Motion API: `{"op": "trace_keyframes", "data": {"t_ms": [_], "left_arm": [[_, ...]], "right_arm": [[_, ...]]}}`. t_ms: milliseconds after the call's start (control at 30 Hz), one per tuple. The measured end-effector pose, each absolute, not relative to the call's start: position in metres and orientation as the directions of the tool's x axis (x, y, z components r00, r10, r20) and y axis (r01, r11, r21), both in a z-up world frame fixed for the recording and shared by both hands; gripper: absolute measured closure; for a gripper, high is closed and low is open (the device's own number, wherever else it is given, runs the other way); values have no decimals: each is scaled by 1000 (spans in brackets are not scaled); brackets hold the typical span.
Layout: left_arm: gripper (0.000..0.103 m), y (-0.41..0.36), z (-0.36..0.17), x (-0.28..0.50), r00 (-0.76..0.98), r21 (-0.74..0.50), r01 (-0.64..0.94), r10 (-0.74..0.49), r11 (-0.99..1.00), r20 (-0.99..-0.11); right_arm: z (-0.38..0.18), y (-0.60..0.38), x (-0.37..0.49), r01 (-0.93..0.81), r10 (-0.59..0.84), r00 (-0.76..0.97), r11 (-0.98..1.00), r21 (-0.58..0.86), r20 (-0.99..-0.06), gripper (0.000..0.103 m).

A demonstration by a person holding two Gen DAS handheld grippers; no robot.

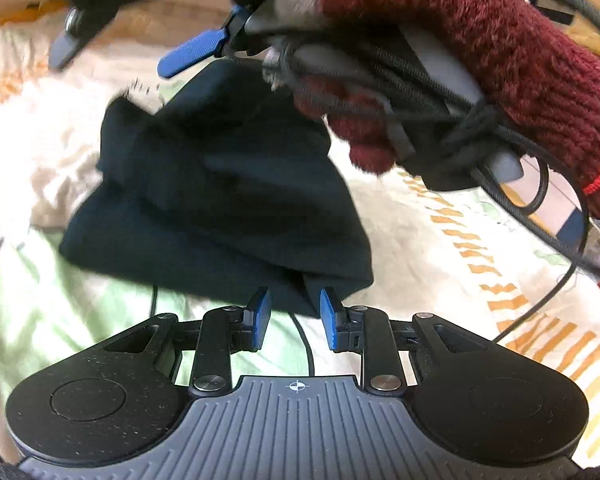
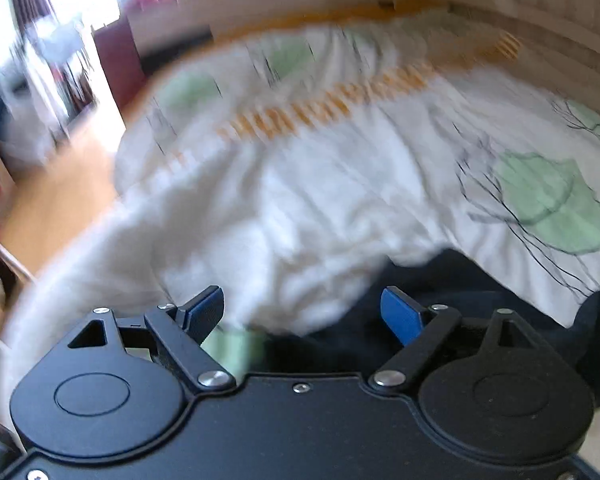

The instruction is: Fold large clothes

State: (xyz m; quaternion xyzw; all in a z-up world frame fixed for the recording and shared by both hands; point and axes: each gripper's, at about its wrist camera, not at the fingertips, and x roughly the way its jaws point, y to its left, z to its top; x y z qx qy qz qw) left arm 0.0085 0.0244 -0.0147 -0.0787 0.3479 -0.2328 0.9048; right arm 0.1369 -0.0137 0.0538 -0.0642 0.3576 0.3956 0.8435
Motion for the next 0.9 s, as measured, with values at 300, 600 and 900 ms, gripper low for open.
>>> {"op": "trace_keyframes", "data": {"t_ms": [300,600,900], "left_arm": [[75,20,30,19,723,-179,471,-494,864,-482],[72,1,25,76,784,-58,406,-381,912,-490],[75,39,-29,79,714,-95,263,-261,960,-649]], "right_arm": [[96,-132,126,-536,658,635,753,382,-404,11],[51,-225,105,-268,459,757,867,419,-466,11],[19,-208,113,-311,400,737,916,252,-545,63]]}}
